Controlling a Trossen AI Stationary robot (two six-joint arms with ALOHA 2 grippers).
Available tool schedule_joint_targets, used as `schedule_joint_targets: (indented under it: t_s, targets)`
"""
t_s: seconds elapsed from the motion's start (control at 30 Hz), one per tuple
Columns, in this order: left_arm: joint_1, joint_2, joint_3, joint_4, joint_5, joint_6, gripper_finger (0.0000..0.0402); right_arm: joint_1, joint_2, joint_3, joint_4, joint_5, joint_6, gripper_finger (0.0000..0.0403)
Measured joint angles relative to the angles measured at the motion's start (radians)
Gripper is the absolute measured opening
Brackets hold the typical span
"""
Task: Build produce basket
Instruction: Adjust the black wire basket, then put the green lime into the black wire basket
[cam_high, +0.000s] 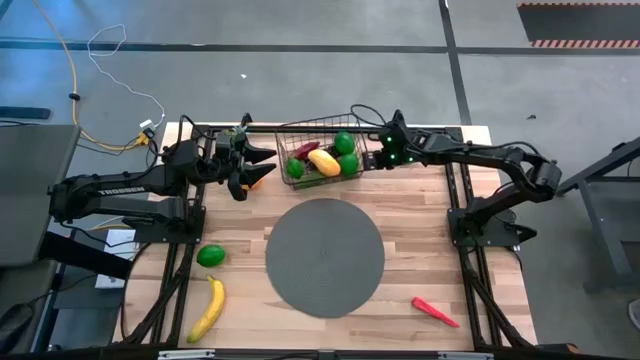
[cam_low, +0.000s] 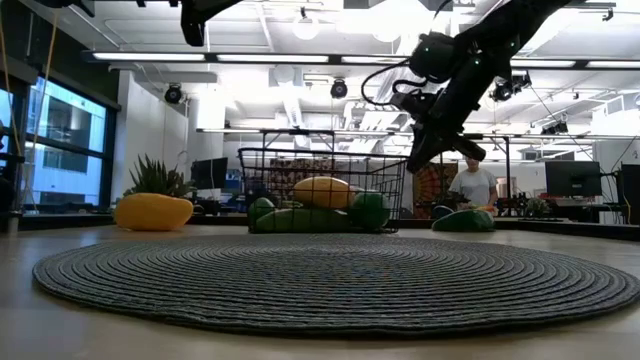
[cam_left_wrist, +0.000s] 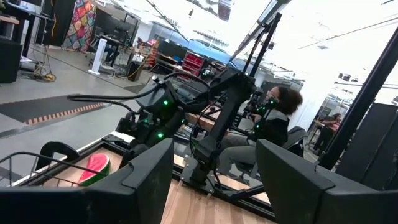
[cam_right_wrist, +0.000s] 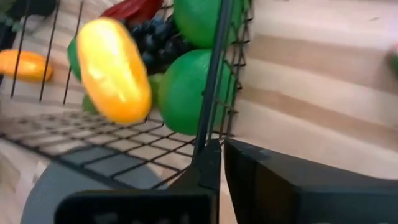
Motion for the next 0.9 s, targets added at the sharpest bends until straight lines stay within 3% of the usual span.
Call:
schedule_joint_targets:
  t_s: [0.33,0.5,0.7,0.8,0.9]
  targets:
    - [0.0,0.0,0.0,0.0,0.0,0.0,0.0216,0.101,0.0,0.0,0.003,-0.003,0.023,0.0012]
    - [0.0,0.0,0.0,0.0,0.0,0.0,0.0216,0.096,-0.043,0.0,-0.054,-0.004,-0.057,0.0012]
    - [0.0,0.0,0.0,-0.001,0.0,0.003,0.0216,0.118,-0.224,-0.003,-0.208,0.043,-0.213,0.0012]
    - [0.0,0.0,0.0,-0.004,0.0,0.002,0.0216,0.16,-0.345,-0.055,-0.166,0.09,-0.244,0.0012]
    - [0.0,0.0,0.0,-0.005,0.0,0.002,0.0216,0.197,-0.47,-0.16,-0.012,0.102,-0.231,0.0012]
